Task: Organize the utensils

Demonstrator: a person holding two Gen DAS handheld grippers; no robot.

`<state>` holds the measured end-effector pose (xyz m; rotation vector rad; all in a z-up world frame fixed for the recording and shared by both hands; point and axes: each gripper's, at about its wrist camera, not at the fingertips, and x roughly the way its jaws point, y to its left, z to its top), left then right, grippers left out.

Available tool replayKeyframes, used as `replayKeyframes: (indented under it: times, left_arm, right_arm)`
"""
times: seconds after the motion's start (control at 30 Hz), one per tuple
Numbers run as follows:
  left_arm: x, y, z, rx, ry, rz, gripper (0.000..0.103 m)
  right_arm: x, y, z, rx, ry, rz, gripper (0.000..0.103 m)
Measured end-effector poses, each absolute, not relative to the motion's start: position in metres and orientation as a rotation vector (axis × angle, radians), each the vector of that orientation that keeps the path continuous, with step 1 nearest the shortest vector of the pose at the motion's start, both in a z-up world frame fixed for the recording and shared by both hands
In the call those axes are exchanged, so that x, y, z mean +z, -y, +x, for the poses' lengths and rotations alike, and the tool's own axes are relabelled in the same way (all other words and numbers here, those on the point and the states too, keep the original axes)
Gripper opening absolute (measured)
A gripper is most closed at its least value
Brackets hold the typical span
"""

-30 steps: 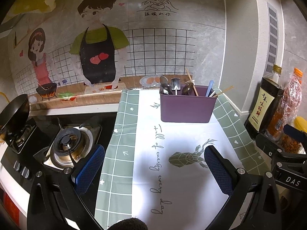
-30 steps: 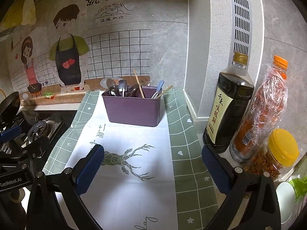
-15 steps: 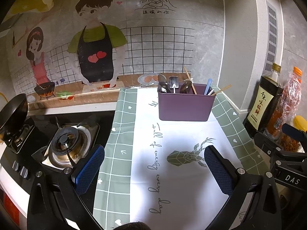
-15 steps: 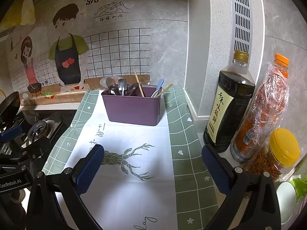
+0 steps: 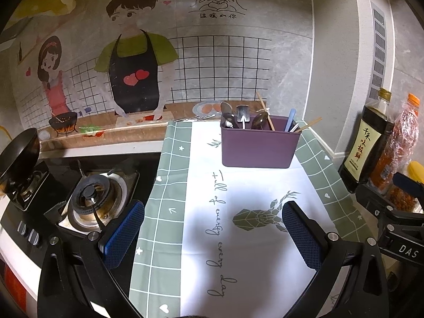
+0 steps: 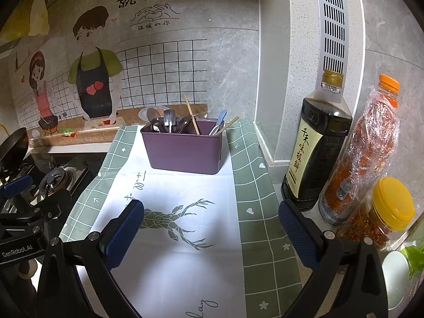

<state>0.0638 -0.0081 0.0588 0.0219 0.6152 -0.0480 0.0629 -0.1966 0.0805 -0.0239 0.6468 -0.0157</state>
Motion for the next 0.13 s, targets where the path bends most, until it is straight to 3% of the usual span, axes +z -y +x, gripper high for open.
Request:
replayKeyframes:
  times: [0.13]
  left_arm:
    - [0.0581,0.0079,0.0633,-0.037,-0.605,0.027,0.103]
  right_arm:
    - [0.0811,0.1952,0.0623,-0.013,-0.643,-0.026,0.101]
